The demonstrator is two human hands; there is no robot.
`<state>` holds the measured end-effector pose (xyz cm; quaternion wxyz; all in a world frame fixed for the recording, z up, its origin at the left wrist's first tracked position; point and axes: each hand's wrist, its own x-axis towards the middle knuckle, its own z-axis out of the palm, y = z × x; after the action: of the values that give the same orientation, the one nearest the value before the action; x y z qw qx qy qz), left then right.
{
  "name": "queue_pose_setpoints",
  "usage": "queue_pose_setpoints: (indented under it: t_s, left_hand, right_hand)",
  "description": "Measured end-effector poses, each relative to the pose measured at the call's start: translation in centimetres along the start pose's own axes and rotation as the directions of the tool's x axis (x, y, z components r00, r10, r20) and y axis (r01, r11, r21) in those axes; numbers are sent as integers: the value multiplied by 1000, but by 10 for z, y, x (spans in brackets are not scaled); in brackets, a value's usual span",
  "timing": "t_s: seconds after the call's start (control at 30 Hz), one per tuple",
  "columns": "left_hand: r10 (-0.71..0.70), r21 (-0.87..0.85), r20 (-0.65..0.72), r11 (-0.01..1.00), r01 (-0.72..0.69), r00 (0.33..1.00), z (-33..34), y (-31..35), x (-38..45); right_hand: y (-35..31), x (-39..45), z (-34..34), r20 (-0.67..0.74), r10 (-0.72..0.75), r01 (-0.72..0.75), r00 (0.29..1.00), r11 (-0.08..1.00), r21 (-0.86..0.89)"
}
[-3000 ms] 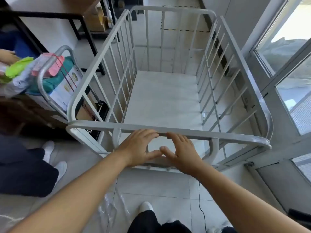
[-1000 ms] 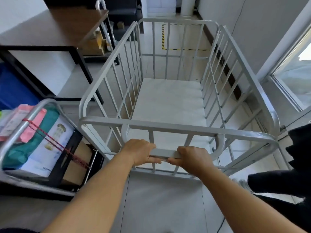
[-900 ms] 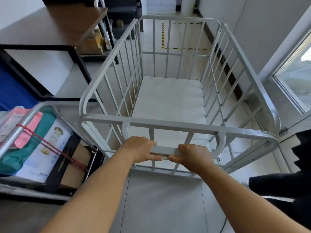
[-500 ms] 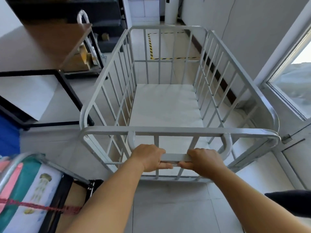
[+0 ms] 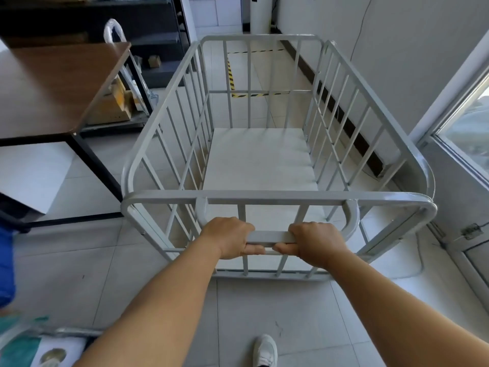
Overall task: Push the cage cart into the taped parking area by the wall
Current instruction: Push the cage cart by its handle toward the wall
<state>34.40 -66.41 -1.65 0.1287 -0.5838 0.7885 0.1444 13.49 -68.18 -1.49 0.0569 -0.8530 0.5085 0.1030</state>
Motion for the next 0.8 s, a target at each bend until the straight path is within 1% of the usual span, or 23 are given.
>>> queue_pose_setpoints:
  t_s: [0.1,0.2,0.3,0.37,0.4,0.5,0.67,0.8]
  left_hand:
    - [-8,5,2,1000,8,1000,-12,-27,26]
    - [-13,50,-43,999,15,999,-24,-55,52]
    - [-32,146,-175,988,58,984,-30,-79,77]
    - [-69,160,-272,980,116,960,-34,-95,95]
    - [-90,149,-290,979,138,953,-37,-103,103]
    - [-104,110,-252,985,135,962,-51,-129,128]
    - [-50,111,-164,991,69,985,-78,-170,171]
    - [-36,82,-100,996,45,994,-100,-205,208]
  right_hand:
    - [1,39,-7,-25,-4,4,1000,1000,-4]
    - [3,79,-15,-13,-16,16,1000,1000,18]
    - [3,119,-23,-3,-26,26,1000,999,37]
    - [4,145,-31,0,-22,22,1000,999,46]
    - [4,158,-34,3,-18,18,1000,999,48]
    - [4,193,-43,6,-12,12,1000,999,51]
    - [9,251,-56,11,7,-8,1000,999,53]
    - [10,301,-68,18,28,-29,999,998,48]
